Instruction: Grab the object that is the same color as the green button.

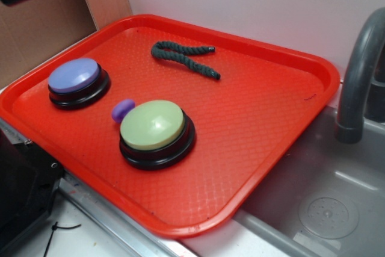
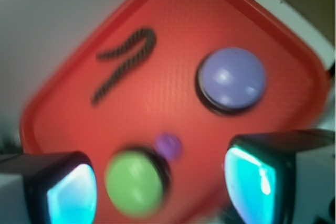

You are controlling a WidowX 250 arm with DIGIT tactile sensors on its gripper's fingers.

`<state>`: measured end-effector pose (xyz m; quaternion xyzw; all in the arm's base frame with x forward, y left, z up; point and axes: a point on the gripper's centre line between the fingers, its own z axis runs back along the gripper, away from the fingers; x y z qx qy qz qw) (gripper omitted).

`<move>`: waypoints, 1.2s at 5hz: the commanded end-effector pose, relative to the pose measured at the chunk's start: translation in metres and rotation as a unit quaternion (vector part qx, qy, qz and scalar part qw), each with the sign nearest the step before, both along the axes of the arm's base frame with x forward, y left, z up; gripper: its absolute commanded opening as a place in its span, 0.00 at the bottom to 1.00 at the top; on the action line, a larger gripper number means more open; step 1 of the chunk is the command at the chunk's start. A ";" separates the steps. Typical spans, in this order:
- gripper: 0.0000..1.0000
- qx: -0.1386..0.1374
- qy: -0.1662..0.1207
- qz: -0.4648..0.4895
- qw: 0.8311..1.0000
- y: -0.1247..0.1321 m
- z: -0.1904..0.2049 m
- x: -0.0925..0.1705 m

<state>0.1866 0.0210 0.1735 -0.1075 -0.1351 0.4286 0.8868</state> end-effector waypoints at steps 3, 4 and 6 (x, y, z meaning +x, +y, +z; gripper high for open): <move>1.00 0.040 -0.025 0.222 0.974 0.013 -0.104 0.115; 1.00 0.050 -0.004 0.221 0.974 0.007 -0.123 0.120; 0.00 0.052 0.048 0.224 0.972 0.000 -0.143 0.113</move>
